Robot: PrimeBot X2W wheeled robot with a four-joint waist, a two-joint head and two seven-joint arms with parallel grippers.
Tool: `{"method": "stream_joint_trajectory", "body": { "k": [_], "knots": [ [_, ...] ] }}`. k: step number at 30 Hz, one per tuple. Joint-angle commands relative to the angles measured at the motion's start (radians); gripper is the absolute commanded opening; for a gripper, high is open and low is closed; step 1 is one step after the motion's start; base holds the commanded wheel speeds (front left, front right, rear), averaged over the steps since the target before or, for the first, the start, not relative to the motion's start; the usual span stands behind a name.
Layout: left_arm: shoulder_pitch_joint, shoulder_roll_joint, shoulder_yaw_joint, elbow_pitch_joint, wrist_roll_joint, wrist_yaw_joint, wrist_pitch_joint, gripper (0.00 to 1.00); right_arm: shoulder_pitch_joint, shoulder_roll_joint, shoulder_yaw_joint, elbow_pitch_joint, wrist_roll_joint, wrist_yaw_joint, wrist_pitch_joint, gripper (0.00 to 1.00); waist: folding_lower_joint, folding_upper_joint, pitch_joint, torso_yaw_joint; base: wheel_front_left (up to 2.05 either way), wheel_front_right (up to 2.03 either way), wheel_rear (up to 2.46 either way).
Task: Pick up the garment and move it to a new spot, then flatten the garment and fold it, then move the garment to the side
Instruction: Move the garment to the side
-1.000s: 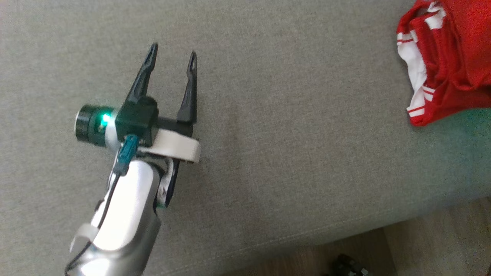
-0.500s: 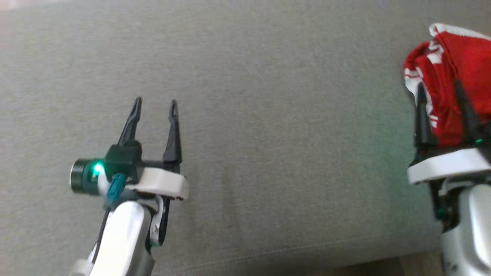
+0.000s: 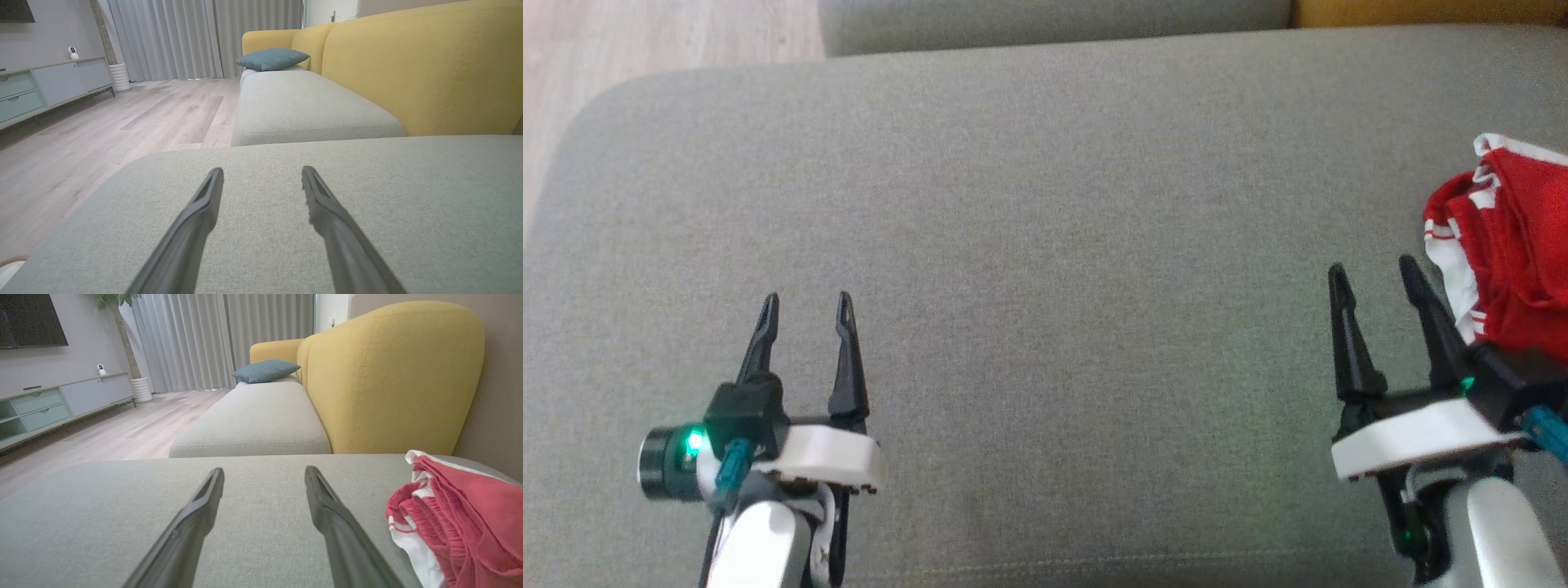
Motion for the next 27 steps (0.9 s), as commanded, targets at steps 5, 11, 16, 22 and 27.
{"method": "stream_joint_trajectory", "body": {
  "k": [5, 11, 16, 22, 27],
  "knots": [
    [0.009, 0.026, 0.032, -0.034, -0.016, -0.003, -0.004, 1.00, 0.032, 0.010, 0.014, -0.061, -0.005, 0.003, 0.021, 1.00, 0.0000, -0.0001, -0.047, 0.001, 0.00, 0.00, 0.00],
    [0.057, 0.038, 0.017, -0.035, -0.026, -0.011, 0.016, 1.00, 0.090, 0.013, -0.003, -0.083, -0.004, 0.003, 0.051, 1.00, 0.0000, -0.0001, -0.096, -0.005, 0.00, 0.00, 0.00],
    [0.080, 0.047, 0.007, -0.043, -0.029, -0.013, 0.033, 1.00, 0.112, 0.013, -0.007, -0.092, 0.008, 0.003, 0.060, 1.00, 0.0000, -0.0001, -0.117, -0.012, 0.00, 0.00, 0.00],
    [0.088, 0.055, 0.002, -0.054, -0.029, -0.010, 0.041, 1.00, 0.122, 0.013, -0.010, -0.098, 0.013, 0.003, 0.066, 1.00, 0.0000, -0.0001, -0.123, -0.014, 0.00, 0.00, 0.00],
    [0.090, 0.060, -0.001, -0.060, -0.028, -0.005, 0.046, 1.00, 0.126, 0.013, -0.011, -0.101, 0.017, 0.003, 0.070, 1.00, 0.0000, -0.0001, -0.124, -0.014, 0.00, 0.00, 0.00]
  ]
}}
